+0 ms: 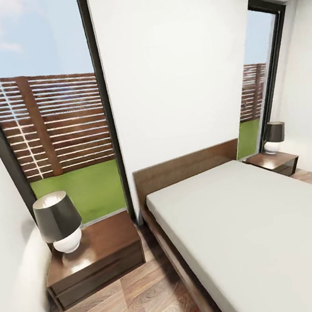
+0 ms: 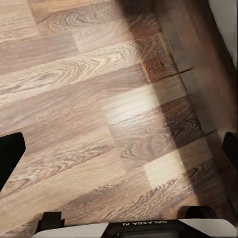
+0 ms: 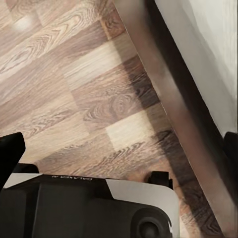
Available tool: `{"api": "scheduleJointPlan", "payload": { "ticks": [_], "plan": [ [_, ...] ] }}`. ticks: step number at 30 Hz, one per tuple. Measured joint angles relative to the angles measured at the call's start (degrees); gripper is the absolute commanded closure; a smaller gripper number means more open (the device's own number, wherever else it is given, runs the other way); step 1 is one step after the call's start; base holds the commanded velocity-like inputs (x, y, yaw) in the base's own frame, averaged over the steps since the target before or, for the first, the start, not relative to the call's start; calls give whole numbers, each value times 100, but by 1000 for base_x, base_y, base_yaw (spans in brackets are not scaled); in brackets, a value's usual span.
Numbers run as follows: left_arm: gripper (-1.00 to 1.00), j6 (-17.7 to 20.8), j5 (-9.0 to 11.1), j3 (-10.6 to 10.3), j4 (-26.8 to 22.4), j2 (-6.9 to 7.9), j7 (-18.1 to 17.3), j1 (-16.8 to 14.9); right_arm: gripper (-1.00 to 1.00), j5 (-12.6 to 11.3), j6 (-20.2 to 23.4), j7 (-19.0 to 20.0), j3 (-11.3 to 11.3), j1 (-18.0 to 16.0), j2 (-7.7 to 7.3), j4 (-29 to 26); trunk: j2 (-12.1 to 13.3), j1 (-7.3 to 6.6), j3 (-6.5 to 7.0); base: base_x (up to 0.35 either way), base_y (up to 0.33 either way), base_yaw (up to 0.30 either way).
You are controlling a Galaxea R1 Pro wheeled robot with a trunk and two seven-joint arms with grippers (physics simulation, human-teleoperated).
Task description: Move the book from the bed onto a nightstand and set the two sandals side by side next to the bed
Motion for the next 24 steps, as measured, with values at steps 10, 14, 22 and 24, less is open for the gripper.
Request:
{"api": "scheduleJointPlan", "payload": {
  "ticks": [10,14,22,24],
  "plan": [
    [-100,-22,-1,6,-8,-5,26,0,-100,0,0,-8,6,0,9,6,0,0,59,0,0,-253],
    [-100,-24,-3,4,-6,0,27,0,-100,0,0,-2,7,-1,7,6,-1,0,81,0,0,-253],
    [-100,-25,-4,0,-7,2,27,-2,-100,0,-1,0,7,-2,7,6,-4,0,124,0,0,-253],
    [-100,-28,-4,0,-7,2,27,-2,-100,0,-1,0,4,-3,7,6,-5,1,134,0,0,-253]
  ]
}}
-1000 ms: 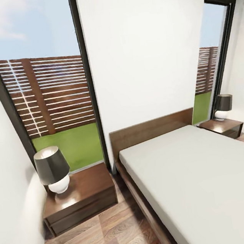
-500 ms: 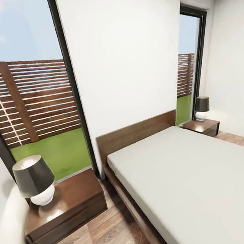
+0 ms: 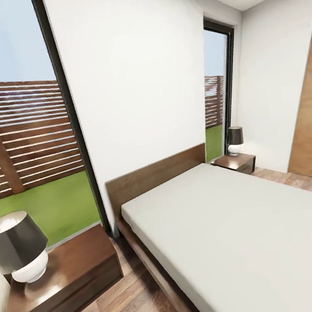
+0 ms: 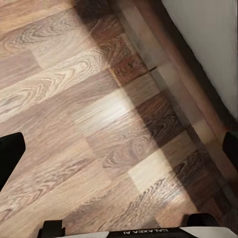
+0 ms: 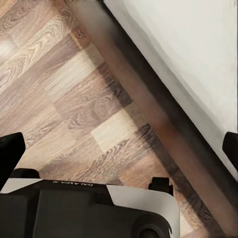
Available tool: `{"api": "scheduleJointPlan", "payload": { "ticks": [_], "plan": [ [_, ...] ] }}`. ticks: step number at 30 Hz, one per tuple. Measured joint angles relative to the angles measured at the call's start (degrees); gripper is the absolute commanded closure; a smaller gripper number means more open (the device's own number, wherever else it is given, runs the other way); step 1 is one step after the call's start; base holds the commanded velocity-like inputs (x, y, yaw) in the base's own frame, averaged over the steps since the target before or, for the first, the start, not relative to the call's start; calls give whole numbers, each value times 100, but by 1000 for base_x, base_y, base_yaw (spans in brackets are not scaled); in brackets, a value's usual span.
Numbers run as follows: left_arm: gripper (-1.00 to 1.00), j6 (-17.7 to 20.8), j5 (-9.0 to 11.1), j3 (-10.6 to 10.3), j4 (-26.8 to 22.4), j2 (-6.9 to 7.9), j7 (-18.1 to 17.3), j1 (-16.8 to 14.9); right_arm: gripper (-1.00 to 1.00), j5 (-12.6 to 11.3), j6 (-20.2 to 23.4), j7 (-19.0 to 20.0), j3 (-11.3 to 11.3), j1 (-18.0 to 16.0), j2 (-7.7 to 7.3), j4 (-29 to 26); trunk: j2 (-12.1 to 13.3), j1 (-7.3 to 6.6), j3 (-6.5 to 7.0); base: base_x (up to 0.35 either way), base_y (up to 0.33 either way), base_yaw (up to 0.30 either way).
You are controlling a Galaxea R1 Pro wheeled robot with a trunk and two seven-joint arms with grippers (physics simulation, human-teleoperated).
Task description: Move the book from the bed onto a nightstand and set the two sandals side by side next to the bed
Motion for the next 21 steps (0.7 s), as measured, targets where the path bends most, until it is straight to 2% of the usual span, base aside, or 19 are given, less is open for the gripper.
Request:
{"api": "scheduleJointPlan", "payload": {
  "ticks": [21],
  "plan": [
    [-100,-3,0,0,0,4,0,-1,-100,0,0,-1,3,-1,0,0,-2,0,121,0,0,-253]
  ]
}}
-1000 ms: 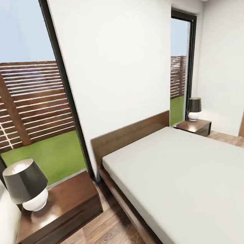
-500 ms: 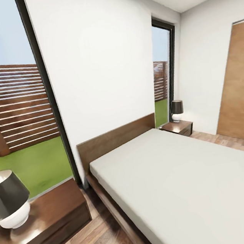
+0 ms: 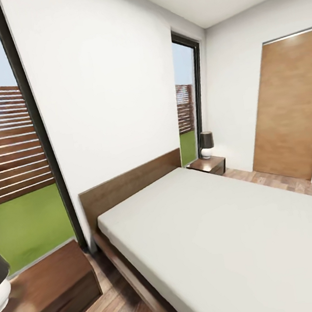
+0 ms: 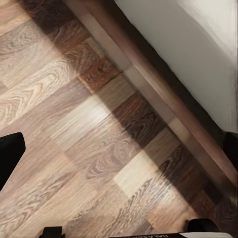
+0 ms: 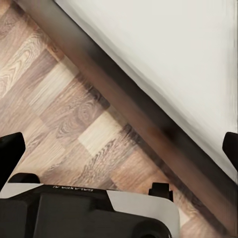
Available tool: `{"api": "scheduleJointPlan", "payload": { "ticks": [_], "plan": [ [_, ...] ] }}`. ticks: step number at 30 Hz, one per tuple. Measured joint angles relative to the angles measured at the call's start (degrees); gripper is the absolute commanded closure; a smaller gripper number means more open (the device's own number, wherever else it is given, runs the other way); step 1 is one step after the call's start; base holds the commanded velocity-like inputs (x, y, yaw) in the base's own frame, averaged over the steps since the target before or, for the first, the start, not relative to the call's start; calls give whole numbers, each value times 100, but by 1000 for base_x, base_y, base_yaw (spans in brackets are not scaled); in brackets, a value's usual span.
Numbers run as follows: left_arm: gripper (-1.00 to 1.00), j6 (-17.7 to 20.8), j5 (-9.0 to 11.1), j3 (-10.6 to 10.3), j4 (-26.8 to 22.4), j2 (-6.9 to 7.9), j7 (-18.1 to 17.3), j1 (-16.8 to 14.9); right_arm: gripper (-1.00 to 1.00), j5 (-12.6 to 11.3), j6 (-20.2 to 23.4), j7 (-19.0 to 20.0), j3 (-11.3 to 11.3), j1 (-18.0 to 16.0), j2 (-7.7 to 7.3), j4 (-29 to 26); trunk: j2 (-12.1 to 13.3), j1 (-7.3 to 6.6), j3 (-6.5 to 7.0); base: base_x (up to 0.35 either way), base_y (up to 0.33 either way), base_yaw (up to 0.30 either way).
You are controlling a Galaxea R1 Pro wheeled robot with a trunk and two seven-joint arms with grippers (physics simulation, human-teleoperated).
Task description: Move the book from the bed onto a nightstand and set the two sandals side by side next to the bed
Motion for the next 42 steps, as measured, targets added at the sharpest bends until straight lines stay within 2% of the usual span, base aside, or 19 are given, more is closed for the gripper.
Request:
{"api": "scheduleJointPlan", "payload": {
  "ticks": [42],
  "plan": [
    [-100,-1,0,0,4,-2,0,0,-100,3,0,-3,0,0,0,0,0,0,248,0,0,-253]
  ]
}}
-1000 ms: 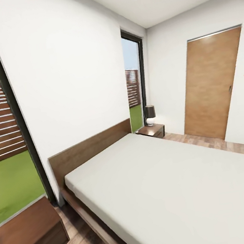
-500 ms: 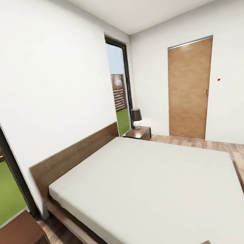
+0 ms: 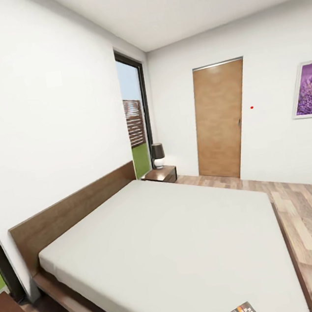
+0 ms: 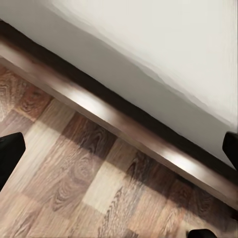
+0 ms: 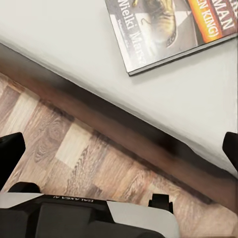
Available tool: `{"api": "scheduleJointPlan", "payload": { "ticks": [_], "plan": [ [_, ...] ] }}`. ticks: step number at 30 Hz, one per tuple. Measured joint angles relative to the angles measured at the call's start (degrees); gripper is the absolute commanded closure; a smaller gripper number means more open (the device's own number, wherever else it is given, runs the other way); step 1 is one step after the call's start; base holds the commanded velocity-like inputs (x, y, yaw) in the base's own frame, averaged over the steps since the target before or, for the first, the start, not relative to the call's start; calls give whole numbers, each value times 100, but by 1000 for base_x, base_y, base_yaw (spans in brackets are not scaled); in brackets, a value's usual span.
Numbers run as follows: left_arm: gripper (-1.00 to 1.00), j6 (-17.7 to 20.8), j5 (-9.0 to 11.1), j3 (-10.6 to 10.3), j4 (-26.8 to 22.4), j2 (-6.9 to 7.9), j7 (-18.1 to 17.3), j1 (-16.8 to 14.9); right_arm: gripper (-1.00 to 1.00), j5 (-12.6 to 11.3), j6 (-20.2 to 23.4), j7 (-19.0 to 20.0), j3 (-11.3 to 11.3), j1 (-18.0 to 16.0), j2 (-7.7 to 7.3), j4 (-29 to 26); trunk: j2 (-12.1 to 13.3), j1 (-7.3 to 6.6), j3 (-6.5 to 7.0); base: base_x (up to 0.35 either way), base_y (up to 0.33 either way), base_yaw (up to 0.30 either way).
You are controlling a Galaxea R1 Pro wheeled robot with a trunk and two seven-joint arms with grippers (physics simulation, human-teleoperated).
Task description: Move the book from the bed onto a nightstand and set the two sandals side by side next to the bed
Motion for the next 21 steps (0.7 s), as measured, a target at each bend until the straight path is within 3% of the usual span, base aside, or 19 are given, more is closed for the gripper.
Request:
{"api": "scheduleJointPlan", "payload": {
  "ticks": [21],
  "plan": [
    [-100,0,0,0,1,-2,0,0,-100,4,0,-2,0,0,0,0,0,0,124,0,0,-253]
  ]
}}
